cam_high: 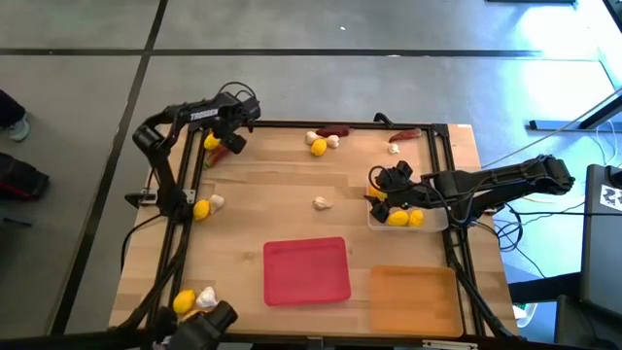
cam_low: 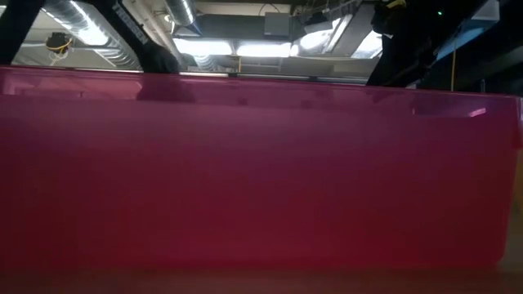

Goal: Sort produce into baskets
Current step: Put the yellow lemon into the transparent bin

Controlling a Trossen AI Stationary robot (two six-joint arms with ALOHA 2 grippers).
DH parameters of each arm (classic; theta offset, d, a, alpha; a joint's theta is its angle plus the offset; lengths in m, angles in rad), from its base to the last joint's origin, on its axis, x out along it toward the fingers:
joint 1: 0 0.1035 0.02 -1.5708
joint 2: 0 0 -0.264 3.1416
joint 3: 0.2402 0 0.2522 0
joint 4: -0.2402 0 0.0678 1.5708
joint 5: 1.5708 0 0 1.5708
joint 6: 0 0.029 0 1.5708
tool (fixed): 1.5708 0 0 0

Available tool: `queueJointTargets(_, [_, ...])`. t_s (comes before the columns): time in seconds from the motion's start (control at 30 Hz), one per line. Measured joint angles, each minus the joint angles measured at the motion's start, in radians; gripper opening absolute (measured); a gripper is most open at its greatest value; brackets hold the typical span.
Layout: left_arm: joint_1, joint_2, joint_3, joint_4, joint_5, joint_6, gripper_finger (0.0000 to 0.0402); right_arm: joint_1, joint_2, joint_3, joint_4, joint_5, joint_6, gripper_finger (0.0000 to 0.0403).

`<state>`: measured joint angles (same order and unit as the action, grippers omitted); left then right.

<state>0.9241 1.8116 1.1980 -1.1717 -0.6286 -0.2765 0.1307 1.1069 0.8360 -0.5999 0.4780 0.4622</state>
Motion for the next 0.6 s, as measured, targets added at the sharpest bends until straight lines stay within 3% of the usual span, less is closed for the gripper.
queueJointTargets(0.6, [0.018, 0.177, 0.003, 0.020, -0.030, 0.001, 0.0278, 0.000, 0.000, 0.000, 0.005, 0.000, 0.002, 0.0321])
